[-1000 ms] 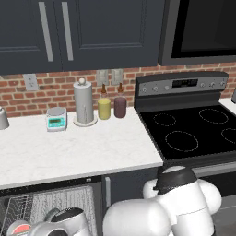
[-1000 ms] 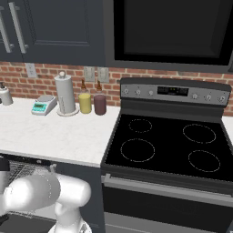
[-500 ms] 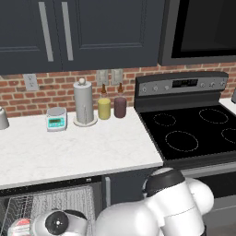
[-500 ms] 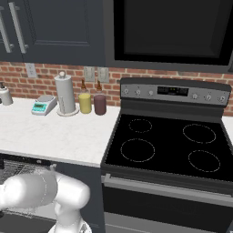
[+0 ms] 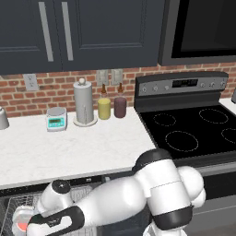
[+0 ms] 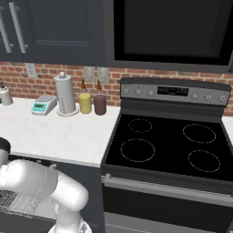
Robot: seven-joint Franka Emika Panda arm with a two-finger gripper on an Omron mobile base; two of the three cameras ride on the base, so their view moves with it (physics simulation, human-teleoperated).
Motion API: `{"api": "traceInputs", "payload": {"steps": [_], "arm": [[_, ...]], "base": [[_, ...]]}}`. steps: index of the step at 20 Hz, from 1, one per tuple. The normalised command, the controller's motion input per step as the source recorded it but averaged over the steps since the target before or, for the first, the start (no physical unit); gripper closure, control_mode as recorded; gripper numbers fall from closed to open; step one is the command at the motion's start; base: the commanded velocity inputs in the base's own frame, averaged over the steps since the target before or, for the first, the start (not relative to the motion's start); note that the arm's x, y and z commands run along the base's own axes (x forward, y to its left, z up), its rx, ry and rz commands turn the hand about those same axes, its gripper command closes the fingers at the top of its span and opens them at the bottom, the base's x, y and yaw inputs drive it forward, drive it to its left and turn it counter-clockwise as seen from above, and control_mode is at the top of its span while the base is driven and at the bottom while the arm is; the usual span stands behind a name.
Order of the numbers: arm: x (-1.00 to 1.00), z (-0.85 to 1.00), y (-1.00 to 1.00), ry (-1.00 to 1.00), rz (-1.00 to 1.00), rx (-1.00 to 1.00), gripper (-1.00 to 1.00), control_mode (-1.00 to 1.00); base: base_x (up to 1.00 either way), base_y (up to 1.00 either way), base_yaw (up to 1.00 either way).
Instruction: Pick up the cup and bowl from the counter, place them in the dishwasher, and close the dishwasher door.
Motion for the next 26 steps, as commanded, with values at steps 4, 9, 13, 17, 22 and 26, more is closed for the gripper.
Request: {"api": "traceInputs", "payload": {"steps": [4,9,13,17,22,26], "arm": [[0.00,-0.35,0.00,0.12,0.00,-0.04,1.00,-1.00],[0.00,-0.20,-0.06,0.17,0.00,-0.07,1.00,-1.00],[0.00,-0.01,-0.13,0.17,0.00,-0.07,1.00,-1.00],[0.01,0.02,-0.01,0.04,-0.01,-0.10,1.00,-1.00],[0.10,0.09,0.00,0.00,-0.04,-0.13,1.00,-1.00],[0.04,0.03,0.03,0.00,-0.04,-0.12,1.00,-1.00]], "base": [[0.00,0.00,0.00],[0.00,0.00,0.00],[0.00,0.00,0.00],[0.00,0.00,0.00],[0.00,0.00,0.00],[0.00,0.00,0.00]]}}
